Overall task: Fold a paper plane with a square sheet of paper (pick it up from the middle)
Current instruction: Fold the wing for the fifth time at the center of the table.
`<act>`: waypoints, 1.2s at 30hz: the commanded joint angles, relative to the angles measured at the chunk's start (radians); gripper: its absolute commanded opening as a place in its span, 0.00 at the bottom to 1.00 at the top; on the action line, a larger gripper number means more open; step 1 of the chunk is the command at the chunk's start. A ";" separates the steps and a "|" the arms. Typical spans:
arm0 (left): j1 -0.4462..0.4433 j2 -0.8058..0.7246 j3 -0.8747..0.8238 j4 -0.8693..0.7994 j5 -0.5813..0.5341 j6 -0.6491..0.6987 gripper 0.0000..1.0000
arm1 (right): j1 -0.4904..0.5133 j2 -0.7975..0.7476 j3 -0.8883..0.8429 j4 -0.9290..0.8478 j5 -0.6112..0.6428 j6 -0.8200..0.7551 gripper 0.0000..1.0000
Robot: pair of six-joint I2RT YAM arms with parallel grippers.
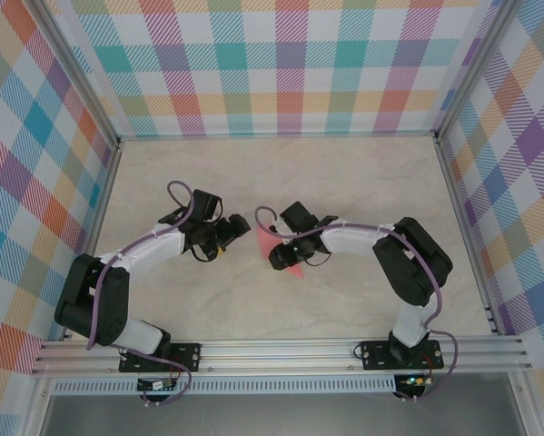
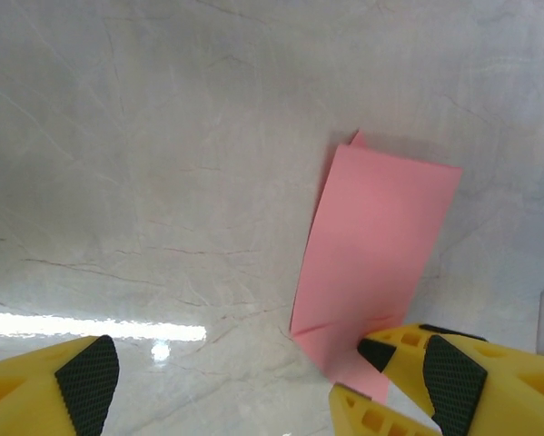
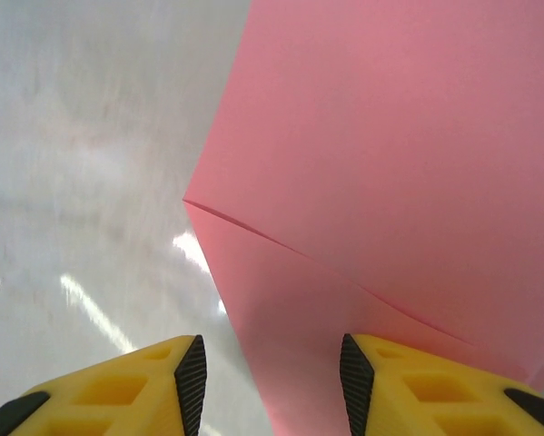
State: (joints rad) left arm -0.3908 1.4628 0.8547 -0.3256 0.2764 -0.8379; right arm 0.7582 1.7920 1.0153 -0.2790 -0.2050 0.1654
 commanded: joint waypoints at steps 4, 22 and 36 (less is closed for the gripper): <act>-0.005 -0.022 -0.048 0.080 0.059 -0.032 0.91 | 0.003 -0.180 -0.044 0.012 -0.046 0.084 0.50; -0.093 -0.011 -0.105 0.174 0.066 -0.117 0.90 | -0.001 -0.088 -0.018 -0.032 0.033 0.344 0.47; -0.171 0.073 -0.104 0.282 0.115 -0.183 0.68 | -0.151 -0.053 -0.163 0.199 -0.200 0.455 0.45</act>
State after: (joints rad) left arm -0.5400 1.5108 0.7612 -0.0891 0.3637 -0.9951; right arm 0.6373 1.7241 0.8909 -0.1631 -0.2966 0.5648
